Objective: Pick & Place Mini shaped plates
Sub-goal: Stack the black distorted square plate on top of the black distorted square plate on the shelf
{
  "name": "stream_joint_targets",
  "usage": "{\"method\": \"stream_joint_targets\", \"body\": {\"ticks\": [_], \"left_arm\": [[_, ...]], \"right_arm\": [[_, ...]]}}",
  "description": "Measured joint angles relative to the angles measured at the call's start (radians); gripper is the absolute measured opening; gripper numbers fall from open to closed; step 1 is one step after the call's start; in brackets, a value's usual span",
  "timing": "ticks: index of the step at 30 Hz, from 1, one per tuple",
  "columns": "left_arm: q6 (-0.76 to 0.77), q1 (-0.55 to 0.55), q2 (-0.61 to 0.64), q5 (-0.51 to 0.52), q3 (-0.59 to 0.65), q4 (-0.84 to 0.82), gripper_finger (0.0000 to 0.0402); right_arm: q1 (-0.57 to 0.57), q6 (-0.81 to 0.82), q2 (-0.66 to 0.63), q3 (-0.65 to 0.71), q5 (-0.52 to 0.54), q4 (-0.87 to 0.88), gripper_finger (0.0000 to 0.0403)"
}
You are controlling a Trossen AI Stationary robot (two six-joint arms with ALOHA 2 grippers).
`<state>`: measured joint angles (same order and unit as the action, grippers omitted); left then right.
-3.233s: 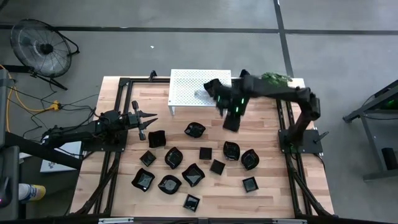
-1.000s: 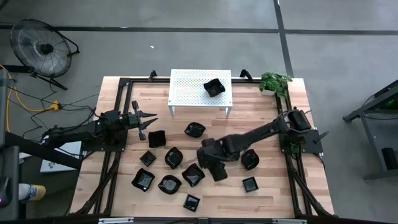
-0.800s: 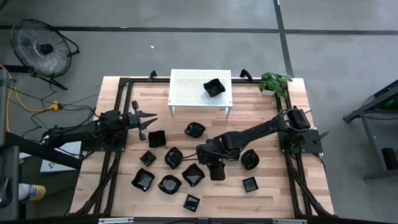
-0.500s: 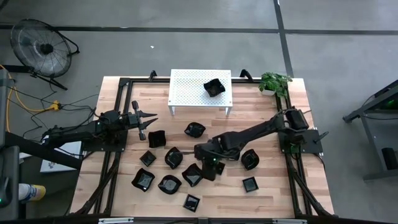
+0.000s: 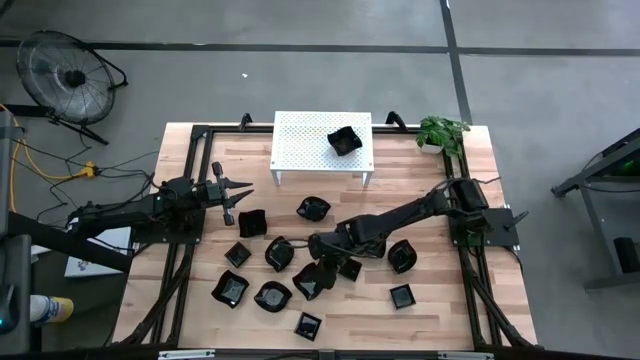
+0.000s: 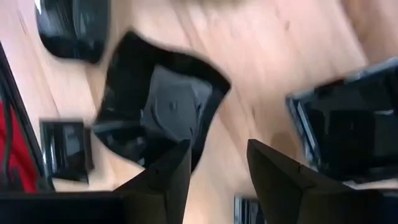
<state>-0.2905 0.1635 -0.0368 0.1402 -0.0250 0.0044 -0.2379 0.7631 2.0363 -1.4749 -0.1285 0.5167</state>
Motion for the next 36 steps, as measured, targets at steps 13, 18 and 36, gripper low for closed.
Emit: {"method": "stream_joint_targets", "body": {"ticks": [13,18,36], "left_arm": [[0.0,0.0,0.0,0.0,0.0,0.0,0.0074],[0.0,0.0,0.0,0.0,0.0,0.0,0.0074],[0.0,0.0,0.0,-0.001,0.0,0.0,0.0074]], "right_arm": [[0.0,0.019,0.043,0.0,-0.038,-0.047,0.0167],[-0.001,0.014,0.047,0.0,-0.045,-0.06,0.0158],[-0.008,-0.004,0.047,0.0,-0.039,-0.06,0.0093]]}}
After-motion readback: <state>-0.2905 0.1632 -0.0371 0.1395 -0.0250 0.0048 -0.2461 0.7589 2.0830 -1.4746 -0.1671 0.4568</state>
